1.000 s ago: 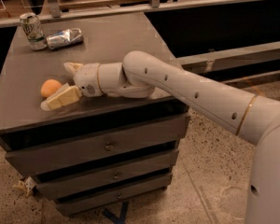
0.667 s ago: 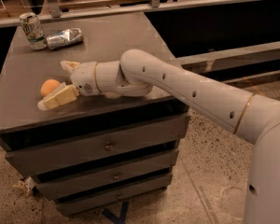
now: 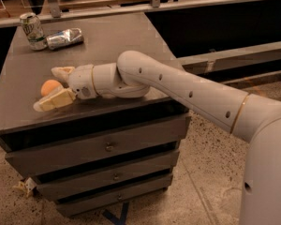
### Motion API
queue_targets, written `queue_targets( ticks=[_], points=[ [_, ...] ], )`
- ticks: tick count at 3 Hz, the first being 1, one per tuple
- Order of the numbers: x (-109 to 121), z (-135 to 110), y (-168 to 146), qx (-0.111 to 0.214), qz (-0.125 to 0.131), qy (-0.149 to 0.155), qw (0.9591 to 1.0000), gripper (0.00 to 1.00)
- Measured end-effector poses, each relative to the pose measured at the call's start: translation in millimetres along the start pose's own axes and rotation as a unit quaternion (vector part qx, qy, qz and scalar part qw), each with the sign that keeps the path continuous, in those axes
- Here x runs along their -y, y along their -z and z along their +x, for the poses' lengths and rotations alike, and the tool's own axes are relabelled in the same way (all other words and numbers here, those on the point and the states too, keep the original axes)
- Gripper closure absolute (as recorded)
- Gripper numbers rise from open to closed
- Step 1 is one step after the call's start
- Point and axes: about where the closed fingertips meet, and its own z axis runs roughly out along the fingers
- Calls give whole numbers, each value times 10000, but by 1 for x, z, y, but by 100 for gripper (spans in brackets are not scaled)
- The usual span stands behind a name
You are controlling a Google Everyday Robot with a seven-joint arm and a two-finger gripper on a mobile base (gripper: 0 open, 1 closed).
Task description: Move orange near redbull can
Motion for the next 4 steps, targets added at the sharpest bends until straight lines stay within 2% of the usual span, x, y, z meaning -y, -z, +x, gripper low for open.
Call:
queue_targets(
  ticks=[2,3,4],
  points=[
    [-4,-4,-1,23,-157,138,9998,64],
    [2,-12,5,37,-59,264,9996,87],
    [20,-19,25,-102,414,362,9984,100]
  ],
)
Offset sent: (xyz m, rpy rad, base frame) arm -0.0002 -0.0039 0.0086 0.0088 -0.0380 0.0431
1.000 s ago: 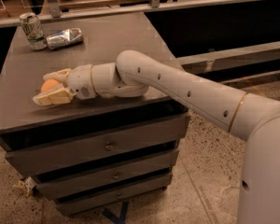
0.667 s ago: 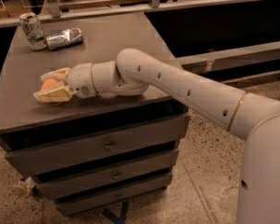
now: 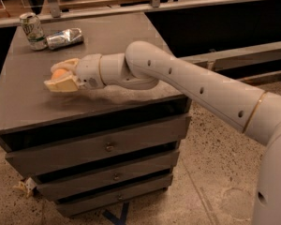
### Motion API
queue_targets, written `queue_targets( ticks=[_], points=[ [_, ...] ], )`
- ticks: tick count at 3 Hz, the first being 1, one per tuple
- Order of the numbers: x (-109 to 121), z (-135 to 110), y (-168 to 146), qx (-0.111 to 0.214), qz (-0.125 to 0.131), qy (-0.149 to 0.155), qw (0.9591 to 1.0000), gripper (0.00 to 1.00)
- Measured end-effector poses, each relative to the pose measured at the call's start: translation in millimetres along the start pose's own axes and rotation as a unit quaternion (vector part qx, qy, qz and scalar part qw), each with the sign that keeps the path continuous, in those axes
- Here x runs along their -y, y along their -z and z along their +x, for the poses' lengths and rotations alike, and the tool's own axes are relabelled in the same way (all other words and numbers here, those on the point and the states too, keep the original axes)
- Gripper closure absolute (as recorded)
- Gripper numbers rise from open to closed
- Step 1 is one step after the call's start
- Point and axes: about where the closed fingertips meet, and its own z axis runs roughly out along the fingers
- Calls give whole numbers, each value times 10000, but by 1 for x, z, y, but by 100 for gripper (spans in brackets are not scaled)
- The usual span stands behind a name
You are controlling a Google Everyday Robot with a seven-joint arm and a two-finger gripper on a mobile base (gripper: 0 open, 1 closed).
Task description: Move orange near redbull can
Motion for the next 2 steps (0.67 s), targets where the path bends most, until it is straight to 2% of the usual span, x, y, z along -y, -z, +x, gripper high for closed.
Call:
queue_targets(
  ticks=[1,2],
  points=[
    [29,9,24,-407,773,-4,9962,100],
    [47,23,43,-870,1433,-99,9858,100]
  ],
)
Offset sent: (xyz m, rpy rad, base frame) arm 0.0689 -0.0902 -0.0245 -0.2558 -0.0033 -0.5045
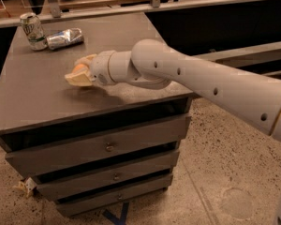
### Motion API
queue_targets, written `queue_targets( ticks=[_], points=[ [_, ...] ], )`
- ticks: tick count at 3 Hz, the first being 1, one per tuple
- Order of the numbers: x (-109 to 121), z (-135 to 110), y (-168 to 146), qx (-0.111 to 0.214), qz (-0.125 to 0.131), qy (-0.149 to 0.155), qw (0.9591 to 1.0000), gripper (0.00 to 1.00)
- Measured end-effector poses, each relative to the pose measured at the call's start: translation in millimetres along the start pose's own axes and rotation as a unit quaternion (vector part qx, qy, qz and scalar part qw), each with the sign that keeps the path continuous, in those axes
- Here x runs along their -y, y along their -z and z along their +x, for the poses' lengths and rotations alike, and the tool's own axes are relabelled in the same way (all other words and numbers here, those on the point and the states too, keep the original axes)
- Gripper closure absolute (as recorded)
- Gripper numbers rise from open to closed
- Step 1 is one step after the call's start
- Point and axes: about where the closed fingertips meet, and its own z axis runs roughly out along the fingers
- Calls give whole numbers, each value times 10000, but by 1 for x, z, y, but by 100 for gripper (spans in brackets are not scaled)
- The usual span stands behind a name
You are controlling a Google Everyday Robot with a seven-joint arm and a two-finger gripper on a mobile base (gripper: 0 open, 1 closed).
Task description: Move orange near redbull can
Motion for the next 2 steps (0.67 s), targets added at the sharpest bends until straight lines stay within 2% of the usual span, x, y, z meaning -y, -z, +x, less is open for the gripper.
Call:
queue_targets(
  ticks=[1,2],
  points=[
    [6,3,3,-45,119,-59,9999,100],
    [6,3,3,-44,115,-57,9999,100]
  ],
)
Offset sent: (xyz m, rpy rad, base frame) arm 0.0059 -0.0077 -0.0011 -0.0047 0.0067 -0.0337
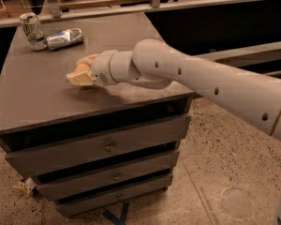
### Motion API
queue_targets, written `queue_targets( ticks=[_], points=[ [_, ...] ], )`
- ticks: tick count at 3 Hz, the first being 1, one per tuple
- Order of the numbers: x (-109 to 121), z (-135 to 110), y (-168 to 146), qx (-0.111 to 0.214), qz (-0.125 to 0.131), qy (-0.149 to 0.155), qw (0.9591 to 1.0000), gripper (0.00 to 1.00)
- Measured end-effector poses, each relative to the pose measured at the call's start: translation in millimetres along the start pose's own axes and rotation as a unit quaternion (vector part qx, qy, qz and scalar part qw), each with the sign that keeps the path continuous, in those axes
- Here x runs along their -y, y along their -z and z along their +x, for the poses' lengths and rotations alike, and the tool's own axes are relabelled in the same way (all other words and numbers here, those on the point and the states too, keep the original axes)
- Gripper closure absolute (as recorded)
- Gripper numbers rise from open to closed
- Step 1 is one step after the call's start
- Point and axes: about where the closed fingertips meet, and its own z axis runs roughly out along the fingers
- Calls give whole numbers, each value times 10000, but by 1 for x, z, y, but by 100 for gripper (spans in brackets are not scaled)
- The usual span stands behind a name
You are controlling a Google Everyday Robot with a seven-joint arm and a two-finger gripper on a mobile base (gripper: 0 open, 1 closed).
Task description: Move orange near redbull can
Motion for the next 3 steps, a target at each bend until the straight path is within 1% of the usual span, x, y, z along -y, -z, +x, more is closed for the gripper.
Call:
queue_targets(
  ticks=[1,2,3],
  points=[
    [17,-7,-1,136,331,106,9993,100],
    [51,-17,4,250,931,363,9947,100],
    [82,-19,6,251,1260,422,9908,100]
  ],
)
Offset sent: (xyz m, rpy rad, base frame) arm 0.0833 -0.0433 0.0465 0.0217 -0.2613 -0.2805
